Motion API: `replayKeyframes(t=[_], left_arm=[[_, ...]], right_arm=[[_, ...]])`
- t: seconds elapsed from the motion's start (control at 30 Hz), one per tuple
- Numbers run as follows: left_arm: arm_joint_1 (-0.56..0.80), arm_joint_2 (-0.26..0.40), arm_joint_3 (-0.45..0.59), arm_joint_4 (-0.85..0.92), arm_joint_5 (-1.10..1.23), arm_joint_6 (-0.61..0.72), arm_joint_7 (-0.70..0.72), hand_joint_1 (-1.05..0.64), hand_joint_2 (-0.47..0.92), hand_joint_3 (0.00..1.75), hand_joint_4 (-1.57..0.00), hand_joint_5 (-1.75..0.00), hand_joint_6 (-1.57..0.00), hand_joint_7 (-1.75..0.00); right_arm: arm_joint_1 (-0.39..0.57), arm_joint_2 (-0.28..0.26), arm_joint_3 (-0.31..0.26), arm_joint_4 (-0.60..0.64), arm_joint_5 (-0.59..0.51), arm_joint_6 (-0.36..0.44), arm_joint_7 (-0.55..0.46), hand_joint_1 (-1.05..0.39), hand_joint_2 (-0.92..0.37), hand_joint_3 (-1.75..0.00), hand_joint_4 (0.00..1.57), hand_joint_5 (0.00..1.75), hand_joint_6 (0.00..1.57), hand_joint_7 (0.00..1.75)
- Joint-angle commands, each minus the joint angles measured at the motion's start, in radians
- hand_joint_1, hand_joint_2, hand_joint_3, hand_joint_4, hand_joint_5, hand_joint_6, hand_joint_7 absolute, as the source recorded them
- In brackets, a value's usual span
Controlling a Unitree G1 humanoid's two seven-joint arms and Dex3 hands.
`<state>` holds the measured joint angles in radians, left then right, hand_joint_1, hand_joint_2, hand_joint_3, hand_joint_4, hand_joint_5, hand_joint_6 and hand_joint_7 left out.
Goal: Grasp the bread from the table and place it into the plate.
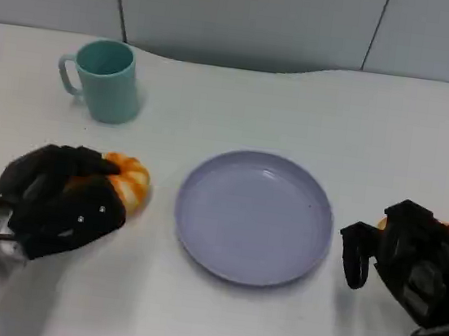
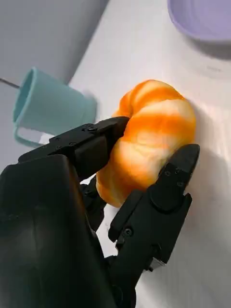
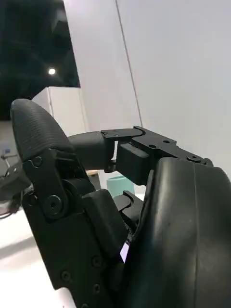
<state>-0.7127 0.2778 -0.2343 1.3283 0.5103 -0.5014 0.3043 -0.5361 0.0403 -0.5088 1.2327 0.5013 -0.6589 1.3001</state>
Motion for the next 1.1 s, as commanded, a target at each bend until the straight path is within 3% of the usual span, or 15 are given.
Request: replayKeyframes(t=[0.03, 0.13, 0.33, 0.43, 0.67, 0.83, 1.0, 1.1], left_arm=[[-0.079, 0.03, 0.035, -0.059, -0.042, -0.135, 0.047, -0.15, 0.83, 0.01, -1.09, -0.35, -1.14, -0.1], [-0.105, 0.031, 0.03, -0.091, -0.042, -0.207, 0.062, -0.16, 0.83, 0.0, -1.07, -0.43, -1.15, -0.1], [-0.14, 0.013, -0.01, -0.154, -0.006, -0.318, 0.121, -0.24, 0.82, 0.0, -1.07, -0.46, -1.17, -0.09], [-0.143, -0.012, -0.026, -0.167, -0.005, -0.366, 0.125, -0.24, 0.81, 0.0, -1.08, -0.46, -1.18, -0.09], [-0.128, -0.058, -0.033, -0.164, -0.037, -0.378, 0.006, -0.23, 0.8, 0.01, -1.14, -0.39, -1.19, -0.06], [-0.123, -0.053, -0.01, -0.163, -0.13, -0.36, -0.248, -0.26, 0.82, 0.01, -1.11, -0.38, -1.18, -0.05], [-0.105, -0.026, 0.02, -0.213, -0.259, -0.307, -0.576, -0.74, 0.88, 0.04, -0.6, -0.11, -0.72, 0.0], [-0.082, -0.014, 0.042, -0.26, -0.34, -0.277, -0.745, -1.01, 0.92, 0.23, -0.12, -0.01, -0.35, 0.0]], right_arm=[[-0.016, -0.007, -0.01, -0.003, 0.009, -0.014, -0.003, -0.49, -0.92, -0.09, 0.93, 1.75, 0.88, 1.43], [-0.01, -0.012, 0.013, -0.004, -0.032, -0.059, -0.064, -0.53, -0.92, -0.1, 0.94, 1.75, 0.89, 1.44], [-0.023, -0.015, 0.028, -0.002, -0.042, -0.107, -0.054, -0.55, -0.92, -0.17, 0.92, 1.75, 0.84, 1.47], [-0.02, -0.01, 0.031, -0.004, -0.043, -0.074, -0.071, -0.55, -0.92, -0.15, 0.92, 1.75, 0.84, 1.47], [-0.017, 0.01, 0.025, -0.015, -0.036, -0.106, -0.078, -0.54, -0.92, -0.13, 0.93, 1.72, 0.91, 1.3], [-0.019, 0.028, -0.004, -0.02, 0.022, -0.043, -0.018, -0.49, -0.92, -0.08, 0.92, 1.75, 0.91, 1.29], [-0.002, 0.026, 0.029, -0.038, -0.027, -0.142, -0.073, -0.6, -0.92, -0.14, 0.92, 1.75, 0.92, 1.3], [-0.002, 0.036, 0.029, -0.044, -0.019, -0.157, -0.068, -0.62, -0.92, -0.16, 0.93, 1.75, 0.93, 1.26]])
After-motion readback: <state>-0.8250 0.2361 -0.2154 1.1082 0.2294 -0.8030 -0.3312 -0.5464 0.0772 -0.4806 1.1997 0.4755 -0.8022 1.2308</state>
